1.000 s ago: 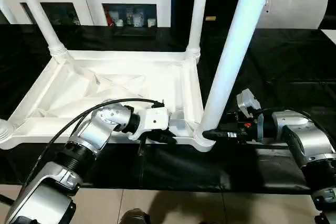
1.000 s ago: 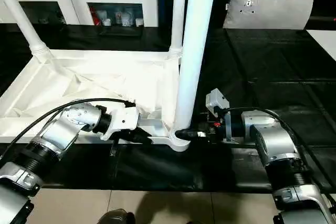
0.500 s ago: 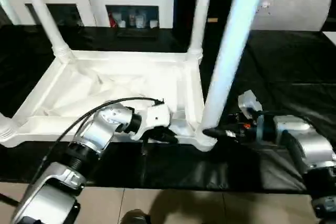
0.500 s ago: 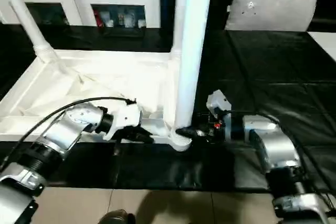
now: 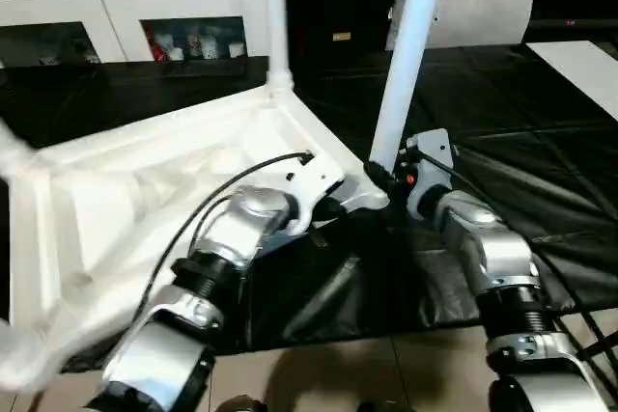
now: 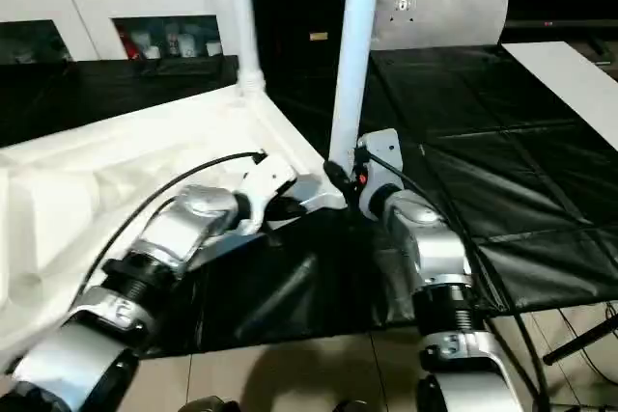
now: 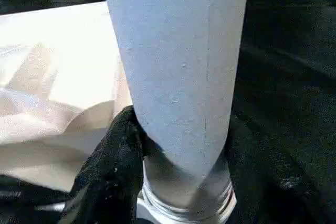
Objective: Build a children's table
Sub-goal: Rotate leg to tighten
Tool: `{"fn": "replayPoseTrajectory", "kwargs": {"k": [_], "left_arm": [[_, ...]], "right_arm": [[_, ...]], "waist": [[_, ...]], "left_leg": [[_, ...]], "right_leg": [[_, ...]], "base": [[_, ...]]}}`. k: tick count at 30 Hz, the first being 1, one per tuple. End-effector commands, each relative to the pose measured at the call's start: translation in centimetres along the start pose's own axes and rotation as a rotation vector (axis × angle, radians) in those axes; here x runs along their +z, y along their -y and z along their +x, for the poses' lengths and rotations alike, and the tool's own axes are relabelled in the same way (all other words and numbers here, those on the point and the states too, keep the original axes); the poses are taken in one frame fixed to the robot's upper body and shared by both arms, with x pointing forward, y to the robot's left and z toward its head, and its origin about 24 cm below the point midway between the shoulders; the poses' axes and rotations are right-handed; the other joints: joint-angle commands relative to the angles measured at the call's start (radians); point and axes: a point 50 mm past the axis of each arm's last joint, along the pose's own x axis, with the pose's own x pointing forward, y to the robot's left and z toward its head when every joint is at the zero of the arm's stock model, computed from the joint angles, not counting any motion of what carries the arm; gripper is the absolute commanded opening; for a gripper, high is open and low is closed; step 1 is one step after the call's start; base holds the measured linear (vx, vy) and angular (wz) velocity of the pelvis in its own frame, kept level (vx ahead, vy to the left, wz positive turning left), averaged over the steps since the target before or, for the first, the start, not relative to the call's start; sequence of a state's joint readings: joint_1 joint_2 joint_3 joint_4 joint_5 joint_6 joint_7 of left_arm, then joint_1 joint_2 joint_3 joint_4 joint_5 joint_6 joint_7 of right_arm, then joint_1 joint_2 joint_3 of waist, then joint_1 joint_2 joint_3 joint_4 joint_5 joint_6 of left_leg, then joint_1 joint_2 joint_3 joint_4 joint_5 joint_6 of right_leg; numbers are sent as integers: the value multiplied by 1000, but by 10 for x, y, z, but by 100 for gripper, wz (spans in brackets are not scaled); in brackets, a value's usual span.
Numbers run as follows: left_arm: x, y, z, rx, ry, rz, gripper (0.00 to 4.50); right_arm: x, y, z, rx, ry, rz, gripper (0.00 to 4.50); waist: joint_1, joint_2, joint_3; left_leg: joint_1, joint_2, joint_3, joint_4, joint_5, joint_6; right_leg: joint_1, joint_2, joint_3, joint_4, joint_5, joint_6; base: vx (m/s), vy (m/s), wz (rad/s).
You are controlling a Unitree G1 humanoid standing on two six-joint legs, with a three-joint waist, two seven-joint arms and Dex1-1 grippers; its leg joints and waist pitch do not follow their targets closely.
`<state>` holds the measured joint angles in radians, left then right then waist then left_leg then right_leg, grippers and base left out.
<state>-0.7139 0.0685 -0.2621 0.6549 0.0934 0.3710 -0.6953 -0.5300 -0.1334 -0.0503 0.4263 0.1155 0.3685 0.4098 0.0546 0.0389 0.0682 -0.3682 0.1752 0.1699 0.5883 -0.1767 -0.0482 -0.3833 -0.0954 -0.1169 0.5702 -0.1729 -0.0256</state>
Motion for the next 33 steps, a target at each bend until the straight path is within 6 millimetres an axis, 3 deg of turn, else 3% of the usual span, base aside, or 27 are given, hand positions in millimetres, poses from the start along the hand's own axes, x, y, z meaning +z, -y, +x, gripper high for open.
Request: {"fn": "replayPoseTrajectory", "kwargs": {"k": [1, 8, 11, 14, 16, 19, 20, 24, 33], "left_arm": [[31, 5, 2, -7, 110, 51, 0], [23, 0, -2, 9, 84, 52, 0], [19, -5, -6, 26, 73, 53, 0], [17, -8, -8, 35, 68, 61, 0], [14, -11, -10, 38, 58, 83, 0], [10, -12, -13, 22, 44, 126, 0], [8, -12, -14, 7, 40, 140, 0], [0, -9, -21, -91, 24, 192, 0], [-17, -9, -39, -286, -20, 315, 0]], "right_arm": [[-14, -19, 7, 70, -57, 29, 262], [-13, -19, 6, 61, -37, 44, 310], [-13, -11, 2, 59, -30, 20, 345], [-13, -6, -3, 82, -18, 8, 352], [-13, -2, -9, 119, -16, 2, 384], [-14, 4, -18, 174, -21, 30, 402], [-13, 8, -23, 192, -22, 25, 428], [-11, 26, -39, 274, -42, -61, 445], [0, 44, -61, 472, -110, -182, 445]], "waist": [[11, -7, -73], [29, -6, -84], [32, -7, -86], [34, -7, -82], [37, -9, -81], [40, -10, -82], [39, -8, -81], [42, -9, -81], [61, -7, -81]], "left_leg": [[7, 53, -25, -79, -268, 37], [-1, 52, -17, -63, -106, 87], [-1, 53, -15, -61, -105, 86], [3, 55, -14, -65, -154, 71], [5, 54, -13, -65, -166, 70], [1, 54, -13, -64, -156, 81], [-1, 53, -14, -64, -149, 84], [1, 54, -13, -61, -156, 88], [5, 61, -11, -59, -169, 93]], "right_leg": [[43, -76, 55, -70, -287, -161], [50, -74, 59, -43, -107, -222], [49, -72, 59, -41, -101, -226], [47, -72, 60, -47, -158, -215], [46, -71, 61, -50, -177, -205], [50, -72, 62, -48, -164, -201], [49, -71, 61, -49, -156, -202], [48, -71, 61, -49, -163, -207], [43, -71, 60, -47, -182, -217]], "base": [[0, 0, 0], [22, -11, 1], [0, 0, 0], [0, 0, 0], [0, 0, 0], [0, 0, 0], [0, 0, 0], [0, 0, 0], [0, 0, 0]]}}
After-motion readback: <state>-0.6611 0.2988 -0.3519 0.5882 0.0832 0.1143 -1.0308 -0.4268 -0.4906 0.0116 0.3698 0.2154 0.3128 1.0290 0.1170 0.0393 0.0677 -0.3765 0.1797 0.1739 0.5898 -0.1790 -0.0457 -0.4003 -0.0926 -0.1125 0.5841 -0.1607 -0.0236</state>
